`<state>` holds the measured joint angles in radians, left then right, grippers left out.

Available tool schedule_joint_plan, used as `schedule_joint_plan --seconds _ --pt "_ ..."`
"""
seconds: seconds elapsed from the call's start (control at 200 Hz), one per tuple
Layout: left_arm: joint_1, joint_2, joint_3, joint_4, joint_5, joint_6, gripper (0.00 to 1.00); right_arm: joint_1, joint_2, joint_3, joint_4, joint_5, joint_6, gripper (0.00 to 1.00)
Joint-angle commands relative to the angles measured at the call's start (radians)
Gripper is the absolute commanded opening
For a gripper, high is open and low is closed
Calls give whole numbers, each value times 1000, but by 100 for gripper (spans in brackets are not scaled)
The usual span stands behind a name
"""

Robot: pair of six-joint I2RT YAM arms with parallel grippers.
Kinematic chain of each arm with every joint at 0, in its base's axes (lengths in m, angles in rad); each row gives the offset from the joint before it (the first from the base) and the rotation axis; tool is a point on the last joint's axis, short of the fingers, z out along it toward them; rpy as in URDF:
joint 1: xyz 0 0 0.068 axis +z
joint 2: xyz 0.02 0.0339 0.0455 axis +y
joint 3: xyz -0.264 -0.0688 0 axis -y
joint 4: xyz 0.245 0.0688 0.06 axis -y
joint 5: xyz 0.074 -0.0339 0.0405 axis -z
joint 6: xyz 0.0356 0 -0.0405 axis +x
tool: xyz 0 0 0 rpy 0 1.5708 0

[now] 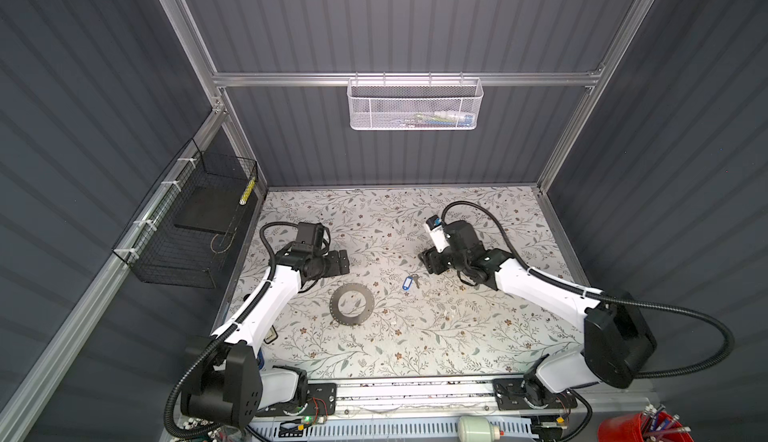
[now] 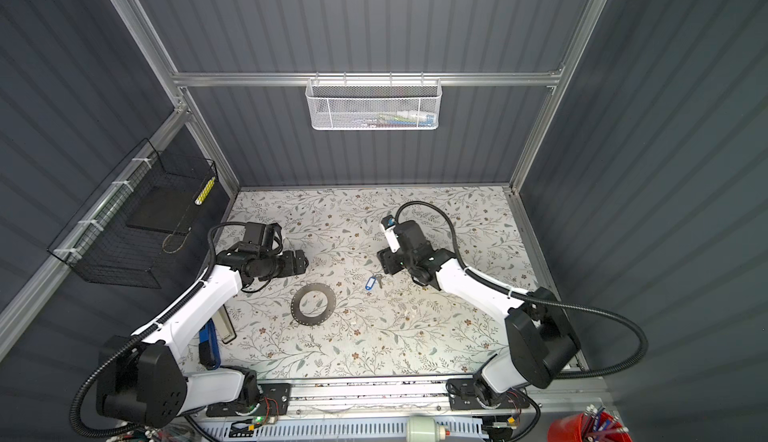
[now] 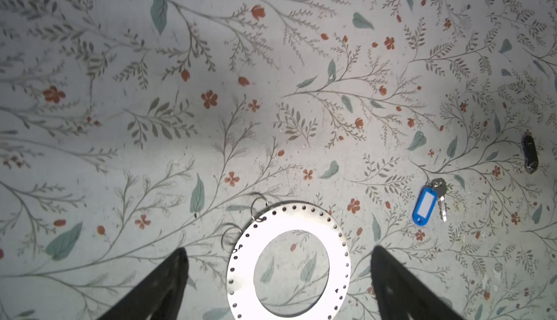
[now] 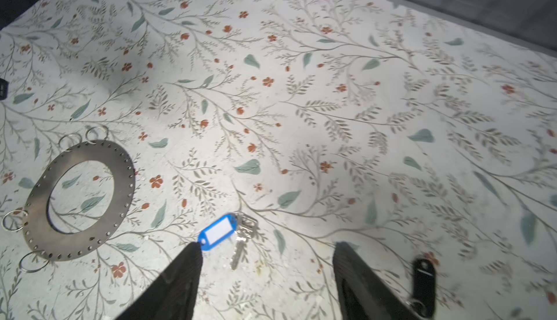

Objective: Put the keys on the keyring
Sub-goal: 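Move the left gripper toward the metal ring plate while the right gripper approaches it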

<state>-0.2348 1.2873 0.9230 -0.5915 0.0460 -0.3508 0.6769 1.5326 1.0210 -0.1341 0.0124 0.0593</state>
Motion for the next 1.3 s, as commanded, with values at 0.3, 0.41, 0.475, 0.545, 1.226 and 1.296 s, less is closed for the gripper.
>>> schedule_joint_plan --seconds 0.3,0.41,0.475,0.545,1.226,1.296 --pt "3 39 -114 -55 48 -143 100 95 126 8 -31 24 10 72" --pt "3 86 -125 -47 67 -138 100 95 136 7 -37 18 10 73" --pt "3 101 -131 -51 66 -134 100 95 136 3 -38 17 8 73" --pt "3 92 -143 -33 77 -135 100 93 132 -4 -30 15 8 73" --pt "-9 176 -129 -32 155 -100 100 67 90 -46 -8 19 -23 78" --pt "-11 180 -131 -33 154 -102 100 60 85 -54 -10 24 -26 78"
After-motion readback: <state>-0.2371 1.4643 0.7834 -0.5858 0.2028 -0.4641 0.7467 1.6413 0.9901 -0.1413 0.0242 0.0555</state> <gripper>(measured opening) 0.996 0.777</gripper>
